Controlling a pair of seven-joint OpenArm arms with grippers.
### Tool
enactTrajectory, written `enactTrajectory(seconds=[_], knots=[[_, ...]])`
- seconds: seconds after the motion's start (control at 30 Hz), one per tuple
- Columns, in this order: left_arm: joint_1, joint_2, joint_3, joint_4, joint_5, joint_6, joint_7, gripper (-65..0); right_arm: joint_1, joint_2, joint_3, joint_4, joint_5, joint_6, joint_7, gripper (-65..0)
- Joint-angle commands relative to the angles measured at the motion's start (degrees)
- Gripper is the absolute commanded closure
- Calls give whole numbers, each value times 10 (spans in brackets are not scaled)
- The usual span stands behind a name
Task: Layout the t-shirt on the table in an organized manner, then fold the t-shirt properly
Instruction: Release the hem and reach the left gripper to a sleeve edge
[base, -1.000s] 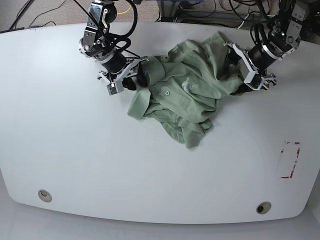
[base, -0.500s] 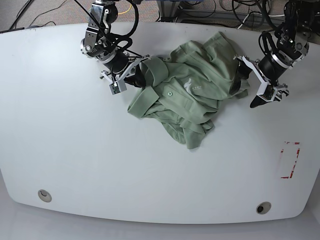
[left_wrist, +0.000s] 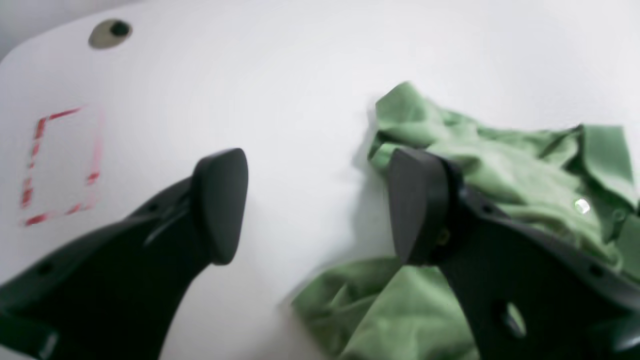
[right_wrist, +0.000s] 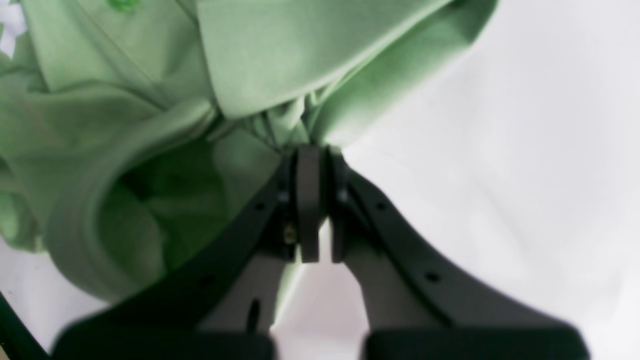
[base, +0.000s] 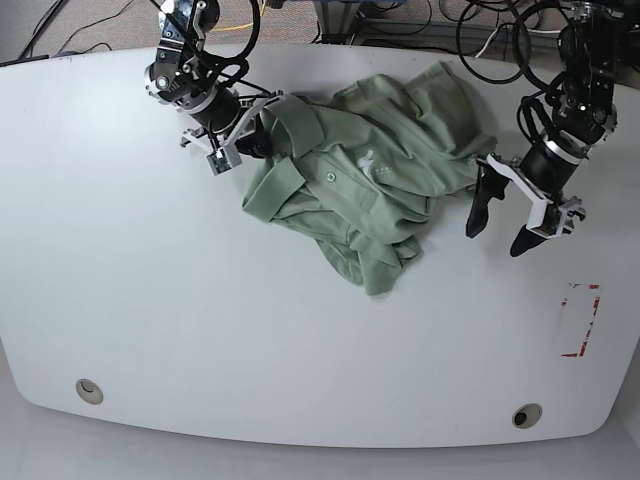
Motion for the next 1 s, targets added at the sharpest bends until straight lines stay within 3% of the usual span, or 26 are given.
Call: enactTrajectory(seconds=[0.0, 0.23, 0.53, 0.83, 0.97], knots=[[-27, 11, 10, -7, -5, -4, -3, -419, -4, 3, 2, 16, -5, -4, -5, 0], [-101, 74, 11, -88, -3, -4, 48, -419, -23, 14, 2, 51, -5, -4, -6, 0], [-151, 109, 17, -191, -3, -4, 50, -419, -39, 17, 2, 66, -5, -4, -6, 0], [-153, 112, 53, -196, -5, -4, 52, -419, -42, 20, 2, 67, -5, -4, -6, 0], [-114, 89, 35, -158, -5, -4, 52, -419, -40, 20, 2, 67, -5, -4, -6, 0]])
